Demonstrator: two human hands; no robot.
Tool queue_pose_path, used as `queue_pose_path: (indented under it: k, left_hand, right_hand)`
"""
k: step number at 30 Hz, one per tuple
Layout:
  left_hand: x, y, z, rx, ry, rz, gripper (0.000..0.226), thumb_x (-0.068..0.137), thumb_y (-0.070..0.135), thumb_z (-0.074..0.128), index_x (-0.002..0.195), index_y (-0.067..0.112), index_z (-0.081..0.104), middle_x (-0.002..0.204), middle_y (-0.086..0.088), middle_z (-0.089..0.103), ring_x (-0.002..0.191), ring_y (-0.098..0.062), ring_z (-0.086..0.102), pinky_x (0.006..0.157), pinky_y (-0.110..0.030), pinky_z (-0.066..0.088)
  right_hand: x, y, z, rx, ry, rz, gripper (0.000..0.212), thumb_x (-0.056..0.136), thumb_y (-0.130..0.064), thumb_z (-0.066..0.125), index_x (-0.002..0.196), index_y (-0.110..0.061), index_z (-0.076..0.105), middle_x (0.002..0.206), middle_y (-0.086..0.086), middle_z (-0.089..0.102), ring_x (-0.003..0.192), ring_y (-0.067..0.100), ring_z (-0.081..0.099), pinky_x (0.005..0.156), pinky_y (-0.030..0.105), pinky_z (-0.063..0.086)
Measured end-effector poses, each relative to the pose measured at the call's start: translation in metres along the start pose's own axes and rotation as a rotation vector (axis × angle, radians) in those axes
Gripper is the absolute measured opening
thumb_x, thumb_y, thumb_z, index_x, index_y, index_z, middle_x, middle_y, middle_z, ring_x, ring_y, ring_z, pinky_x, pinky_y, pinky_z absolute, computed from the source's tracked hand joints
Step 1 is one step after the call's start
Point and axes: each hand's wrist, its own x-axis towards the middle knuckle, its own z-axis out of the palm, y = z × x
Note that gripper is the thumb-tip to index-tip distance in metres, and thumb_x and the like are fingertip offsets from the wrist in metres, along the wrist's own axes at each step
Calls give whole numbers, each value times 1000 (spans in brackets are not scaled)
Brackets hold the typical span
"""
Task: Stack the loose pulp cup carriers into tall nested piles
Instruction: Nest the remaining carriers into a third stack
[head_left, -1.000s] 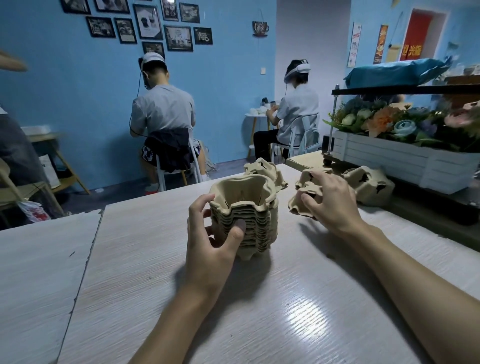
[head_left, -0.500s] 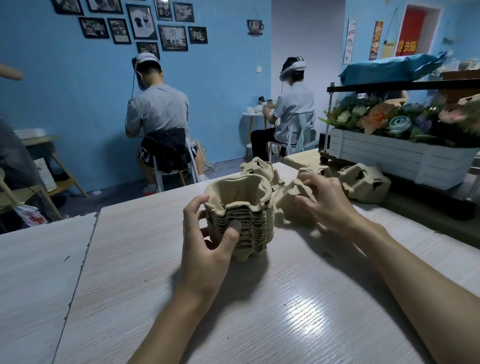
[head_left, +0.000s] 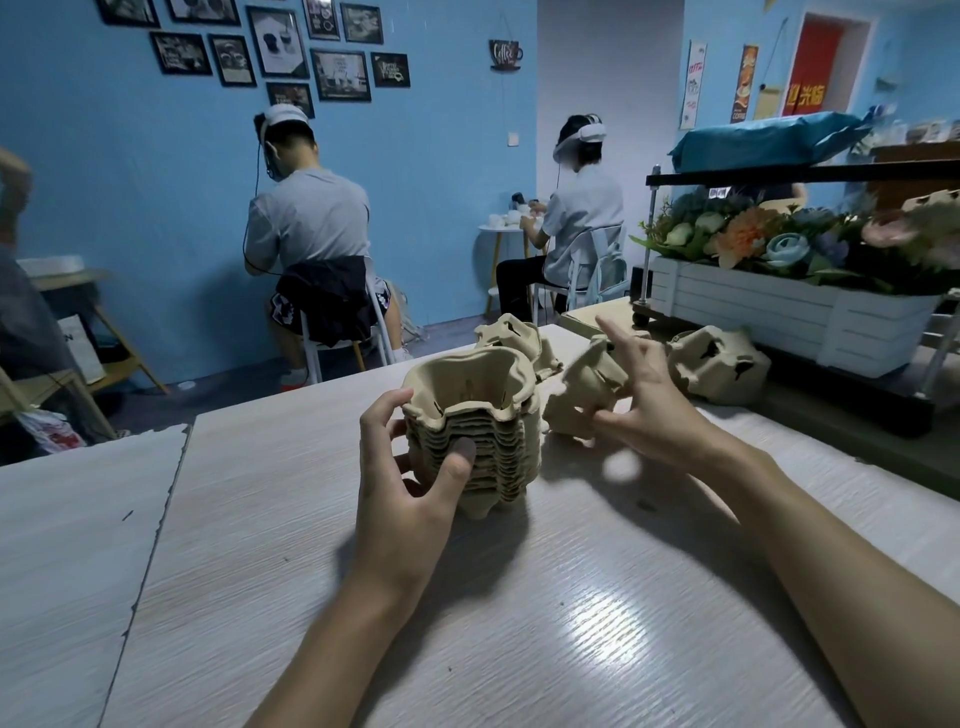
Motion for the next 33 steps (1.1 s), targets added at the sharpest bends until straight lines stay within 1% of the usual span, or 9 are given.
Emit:
queue_pose_path:
  k: [3, 6, 11, 15, 18, 21, 24, 29, 33]
  left_hand:
    - [0, 1, 0, -2, 1, -7, 52, 79, 49, 68, 123, 53, 40, 133, 8, 52, 103, -16, 63, 76, -23, 52]
    - [-1, 0, 0, 2, -2, -1, 51, 83, 40, 68, 125, 50, 41, 133, 7, 52, 102, -15, 64, 72, -22, 53]
    - [-1, 1, 0, -13, -5, -3, 52, 80, 44, 67, 125, 51, 41, 131, 11, 52, 99, -12, 64, 72, -22, 54]
    - [0, 2, 2, -36, -8, 2, 52, 77, 47, 67, 122, 51, 42, 127, 12, 53, 95, -5, 64, 70, -17, 52]
    - [3, -1, 2, -22, 7, 8, 53, 81, 48, 73, 125, 49, 43, 133, 3, 53, 100, -15, 65, 73, -24, 55]
    - [5, -1, 2, -44, 3, 9, 53, 78, 46, 71, 123, 50, 43, 133, 0, 53, 99, -24, 67, 70, -28, 57]
    - [6, -2, 3, -67, 15, 15, 55, 76, 43, 71, 124, 48, 43, 130, -1, 55, 97, -18, 68, 68, -26, 57]
    - [5, -3, 3, -39, 33, -8, 74, 81, 38, 73, 137, 52, 26, 126, 6, 54, 94, -12, 67, 71, -20, 55]
    - [7, -4, 2, 65, 8, 8, 74, 83, 51, 73, 140, 61, 27, 136, 2, 45, 109, -7, 62, 87, -30, 56]
  right_hand:
    - [-3, -1, 0, -51, -105, 16, 87, 76, -24, 82, 144, -45, 31, 135, -2, 24, 120, 15, 38, 98, 16, 28]
    - [-4, -1, 2, -4, -58, 45, 73, 72, -50, 81, 134, -38, 44, 133, -4, 31, 118, 11, 39, 99, 21, 29]
    - [-1, -10, 7, 9, 171, 3, 53, 74, -48, 80, 113, -22, 55, 118, 4, 47, 105, 16, 51, 84, 20, 39]
    - [-2, -38, -1, 463, 404, -37, 52, 66, -61, 75, 101, -29, 52, 105, 13, 60, 93, 25, 64, 78, 41, 56]
    - [-4, -72, 2, 680, 307, -122, 54, 68, -55, 74, 106, -24, 51, 109, 16, 62, 91, 22, 67, 66, 27, 55]
    - [-4, -97, 20, 669, 192, -196, 49, 73, -46, 76, 107, -20, 52, 104, 10, 61, 85, 11, 64, 70, 29, 56]
    - [-6, -98, 38, 623, 91, -179, 49, 68, -53, 74, 104, -26, 55, 102, 1, 60, 89, 10, 61, 75, 29, 54]
    - [-8, -88, 40, 511, -12, -152, 61, 67, -64, 66, 118, -31, 58, 138, -5, 47, 129, 5, 46, 101, 24, 42]
    - [-15, -80, 40, 447, -65, -148, 54, 80, -54, 62, 123, -21, 60, 136, -7, 51, 124, -4, 47, 98, 14, 40]
